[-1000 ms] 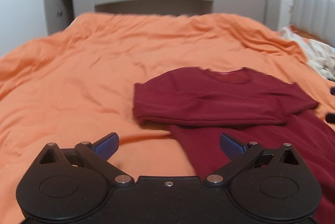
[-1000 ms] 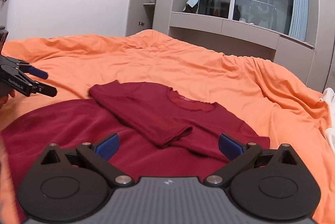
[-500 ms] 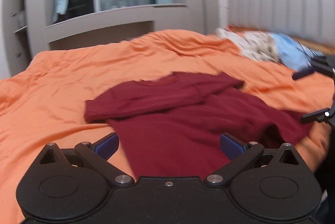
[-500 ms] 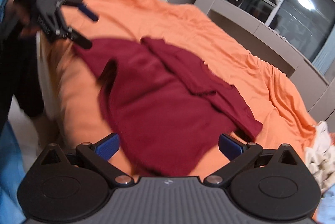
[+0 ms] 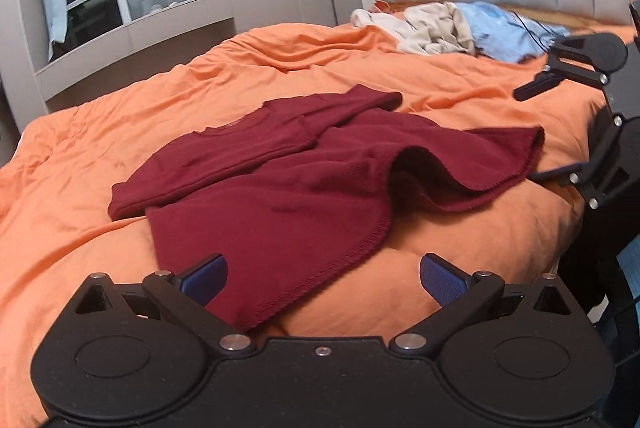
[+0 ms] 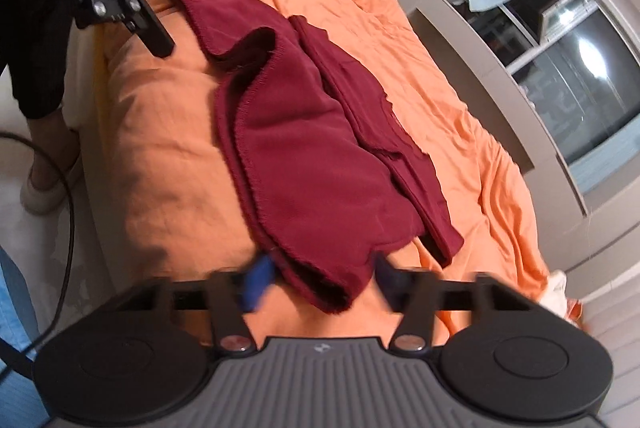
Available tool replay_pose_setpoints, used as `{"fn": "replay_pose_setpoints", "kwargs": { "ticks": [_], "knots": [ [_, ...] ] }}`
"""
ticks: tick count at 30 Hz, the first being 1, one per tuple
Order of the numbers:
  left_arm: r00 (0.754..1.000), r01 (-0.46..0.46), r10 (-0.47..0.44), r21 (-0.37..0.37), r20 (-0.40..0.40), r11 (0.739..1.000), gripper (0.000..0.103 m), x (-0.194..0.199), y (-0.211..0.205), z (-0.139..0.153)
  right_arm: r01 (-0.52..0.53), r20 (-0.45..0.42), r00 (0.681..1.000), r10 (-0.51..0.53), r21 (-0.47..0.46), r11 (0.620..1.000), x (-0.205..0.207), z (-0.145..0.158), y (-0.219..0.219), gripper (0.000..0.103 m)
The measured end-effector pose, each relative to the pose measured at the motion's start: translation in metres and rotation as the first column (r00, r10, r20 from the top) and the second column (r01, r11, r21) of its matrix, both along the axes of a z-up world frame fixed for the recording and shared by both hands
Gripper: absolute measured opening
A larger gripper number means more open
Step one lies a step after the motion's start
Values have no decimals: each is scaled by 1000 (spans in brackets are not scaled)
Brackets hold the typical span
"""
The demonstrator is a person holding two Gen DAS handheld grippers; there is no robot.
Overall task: Fold small clothes
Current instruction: 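Grasp the shirt hem with the right tool while the left tool grasps the hem, then lift the held hem with both tools and carry it toward the collar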
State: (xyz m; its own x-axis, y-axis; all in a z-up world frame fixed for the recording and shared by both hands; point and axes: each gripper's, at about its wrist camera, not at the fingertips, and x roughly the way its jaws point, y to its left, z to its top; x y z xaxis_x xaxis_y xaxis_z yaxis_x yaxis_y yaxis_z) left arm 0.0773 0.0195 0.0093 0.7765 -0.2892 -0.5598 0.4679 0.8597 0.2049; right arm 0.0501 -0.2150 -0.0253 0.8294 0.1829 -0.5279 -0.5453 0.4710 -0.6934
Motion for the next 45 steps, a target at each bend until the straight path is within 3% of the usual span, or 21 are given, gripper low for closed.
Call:
{"fn": "replay_pose_setpoints", "kwargs": {
  "ticks": [1, 4, 11, 17, 22, 25, 28, 32, 33, 34, 36, 39, 42, 44, 45],
  "knots": [
    [1000, 5, -5, 15, 4, 1000, 102, 0, -3, -1, 1, 2, 1000, -1, 8, 1000, 3, 2, -3, 17],
    [1000, 5, -6, 57, 20, 998, 102, 0, -16, -6, 17, 37, 999, -20, 78, 997, 5, 13, -9, 10],
    [998, 1, -5, 68, 59, 998, 102, 8, -42, -10, 95, 122, 982, -143, 331, 939, 15, 56, -34, 7],
    [991, -90, 82, 78, 104, 993, 101, 22, -57, -11, 126, 144, 967, -208, 438, 890, 14, 81, -59, 7],
    [973, -196, 172, 160, 151, 967, 88, 26, -51, -13, 134, 198, 948, -251, 465, 875, 10, 91, -74, 0],
    [958, -248, 205, 220, 199, 944, 81, 24, -39, -13, 147, 163, 953, -256, 490, 859, 12, 95, -83, 0],
    [953, -269, 216, 259, 214, 928, 76, 18, -26, -12, 148, 77, 976, -204, 457, 877, 16, 88, -85, 0],
    [952, -271, 219, 258, 213, 927, 75, 13, -15, -7, 91, -18, 996, -91, 354, 931, 12, 68, -72, 5],
    [952, -272, 219, 258, 214, 927, 75, 13, -15, -5, 70, -35, 997, -62, 329, 942, 9, 63, -68, 15],
    [952, -271, 219, 258, 215, 927, 75, 14, -15, -5, 57, -53, 998, -42, 312, 948, 8, 59, -63, 34],
    [952, -270, 216, 261, 217, 927, 75, 14, -15, -5, 30, -99, 995, -3, 275, 961, 6, 50, -53, 53],
    [953, -267, 213, 267, 214, 926, 75, 16, -17, -7, 8, -132, 991, 17, 183, 983, 6, 31, -34, 54],
    [956, -258, 205, 272, 210, 927, 75, 14, -16, -8, 38, -82, 996, -30, 100, 994, 10, 20, -20, 53],
    [958, -250, 195, 283, 211, 926, 75, 13, -17, -8, 64, -50, 997, -60, 85, 994, 14, 17, -15, 47],
    [959, -247, 190, 290, 212, 925, 75, 12, -16, -8, 76, -44, 996, -72, 87, 993, 17, 16, -14, 31]
  ]
}}
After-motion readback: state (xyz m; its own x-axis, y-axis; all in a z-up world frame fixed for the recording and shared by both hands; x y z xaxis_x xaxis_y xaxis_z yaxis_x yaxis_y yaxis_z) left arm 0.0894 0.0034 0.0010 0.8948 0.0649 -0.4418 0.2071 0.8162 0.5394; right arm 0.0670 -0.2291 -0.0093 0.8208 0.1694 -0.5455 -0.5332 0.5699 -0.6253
